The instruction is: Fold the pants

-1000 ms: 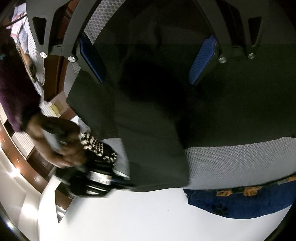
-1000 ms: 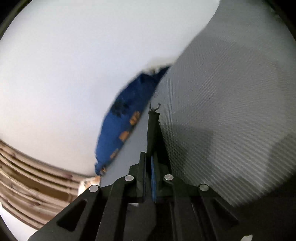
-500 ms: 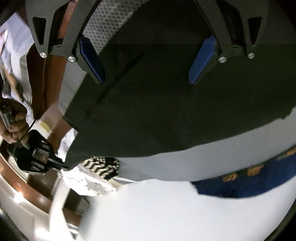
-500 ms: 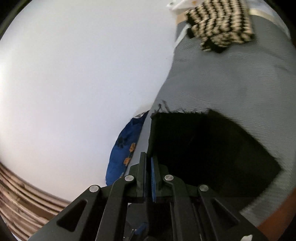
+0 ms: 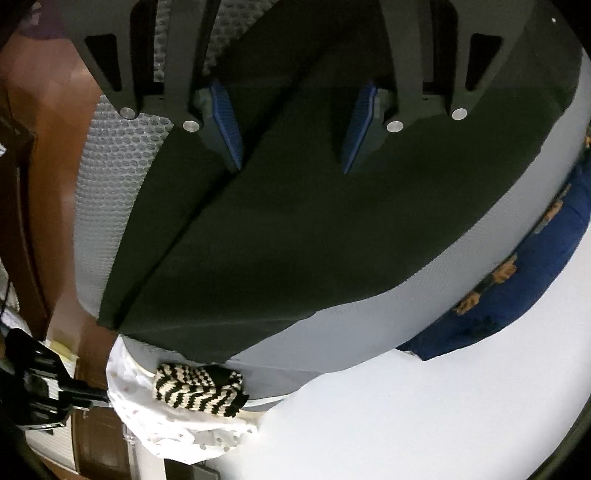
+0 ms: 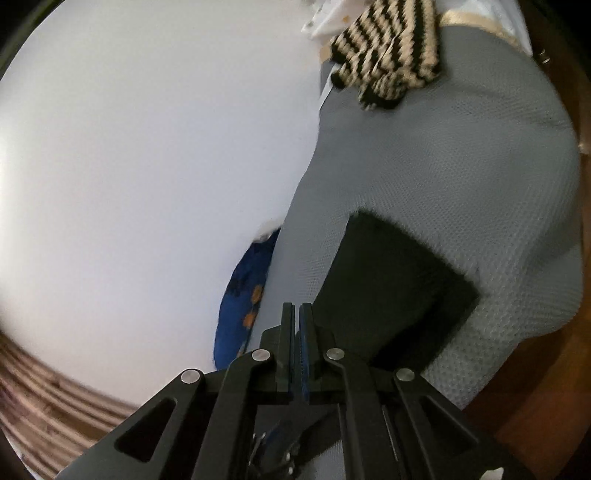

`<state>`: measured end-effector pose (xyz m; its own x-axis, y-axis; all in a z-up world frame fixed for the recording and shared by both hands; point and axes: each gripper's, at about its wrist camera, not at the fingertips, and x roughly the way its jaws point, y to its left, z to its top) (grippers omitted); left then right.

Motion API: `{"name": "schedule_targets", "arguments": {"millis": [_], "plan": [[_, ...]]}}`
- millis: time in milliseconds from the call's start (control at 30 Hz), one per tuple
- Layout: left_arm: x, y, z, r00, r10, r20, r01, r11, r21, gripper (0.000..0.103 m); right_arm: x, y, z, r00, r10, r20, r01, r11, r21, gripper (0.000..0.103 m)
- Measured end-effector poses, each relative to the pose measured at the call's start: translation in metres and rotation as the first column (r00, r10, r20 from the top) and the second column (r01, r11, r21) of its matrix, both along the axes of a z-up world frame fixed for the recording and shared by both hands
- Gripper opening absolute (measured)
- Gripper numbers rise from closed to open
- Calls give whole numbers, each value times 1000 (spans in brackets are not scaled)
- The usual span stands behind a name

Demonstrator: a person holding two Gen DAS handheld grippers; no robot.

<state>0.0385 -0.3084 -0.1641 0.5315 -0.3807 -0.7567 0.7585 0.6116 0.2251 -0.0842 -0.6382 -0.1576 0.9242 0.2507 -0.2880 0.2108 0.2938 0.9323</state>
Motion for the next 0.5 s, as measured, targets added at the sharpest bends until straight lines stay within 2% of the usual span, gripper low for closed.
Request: {"name": "schedule_targets", "arguments": {"millis": [100, 200, 233, 300, 333, 367, 467, 500], "plan": [[-6, -6, 1, 999, -37, 20, 36, 999, 30, 51, 7, 23, -4, 994, 109, -4, -109, 993, -44, 7], [-7, -8, 1, 998, -60, 24, 58, 997, 48, 51, 14, 38, -16, 987, 157, -26, -158, 985, -62, 10], [-8, -8, 0, 997, -70, 30, 69, 996, 55, 51, 13, 39, -21, 988, 152, -29, -154, 986, -57, 12], [-13, -8, 0, 992, -108, 71, 102, 991, 84, 52, 11, 37, -34, 992, 127, -16, -127, 992, -10, 31], [-15, -9, 0, 988, -125, 88, 116, 988, 98, 52, 9, 34, -41, 994, 107, -24, -107, 994, 7, 37], [-17, -10, -1, 985, -141, 104, 130, 985, 110, 52, 8, 32, -44, 995, 95, -36, -95, 995, 8, 40], [-15, -9, -1, 980, -169, 104, 159, 982, 104, 50, 6, 29, -53, 994, 80, -72, -80, 997, 3, 41], [-13, -8, -1, 981, -174, 86, 167, 982, 90, 39, 5, 29, -54, 993, 76, -91, -77, 997, -9, 41]]}}
